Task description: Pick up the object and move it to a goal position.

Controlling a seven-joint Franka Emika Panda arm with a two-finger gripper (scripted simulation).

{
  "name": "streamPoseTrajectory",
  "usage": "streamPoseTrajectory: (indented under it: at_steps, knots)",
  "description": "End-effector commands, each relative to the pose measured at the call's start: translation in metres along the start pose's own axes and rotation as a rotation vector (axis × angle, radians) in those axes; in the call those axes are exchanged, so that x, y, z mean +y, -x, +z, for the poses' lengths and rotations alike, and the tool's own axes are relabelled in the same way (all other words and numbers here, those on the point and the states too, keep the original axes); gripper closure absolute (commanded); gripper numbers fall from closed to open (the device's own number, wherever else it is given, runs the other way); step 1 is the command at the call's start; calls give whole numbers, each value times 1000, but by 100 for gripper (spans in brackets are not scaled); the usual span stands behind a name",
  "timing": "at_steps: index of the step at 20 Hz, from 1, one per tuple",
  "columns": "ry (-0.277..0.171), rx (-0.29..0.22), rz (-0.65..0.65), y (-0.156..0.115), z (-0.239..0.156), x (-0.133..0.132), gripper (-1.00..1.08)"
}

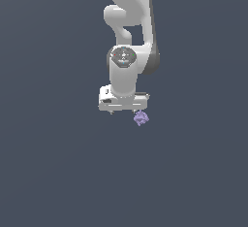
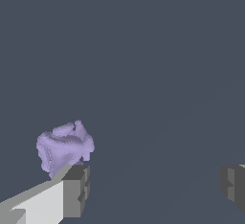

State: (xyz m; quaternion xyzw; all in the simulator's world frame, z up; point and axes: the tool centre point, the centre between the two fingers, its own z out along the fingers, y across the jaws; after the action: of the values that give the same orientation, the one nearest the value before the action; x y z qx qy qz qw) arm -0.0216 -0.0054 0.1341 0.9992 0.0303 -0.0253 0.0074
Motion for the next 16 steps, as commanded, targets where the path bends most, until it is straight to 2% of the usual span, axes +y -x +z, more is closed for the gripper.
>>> streamPoseTrajectory:
  at_steps: [1,9,16]
  knots:
    - [1,7,-47,2,8,-15,-92]
    - [-1,38,-246,15,38,-78,-92]
    - [-4,52,-329,24,49,-105,-92]
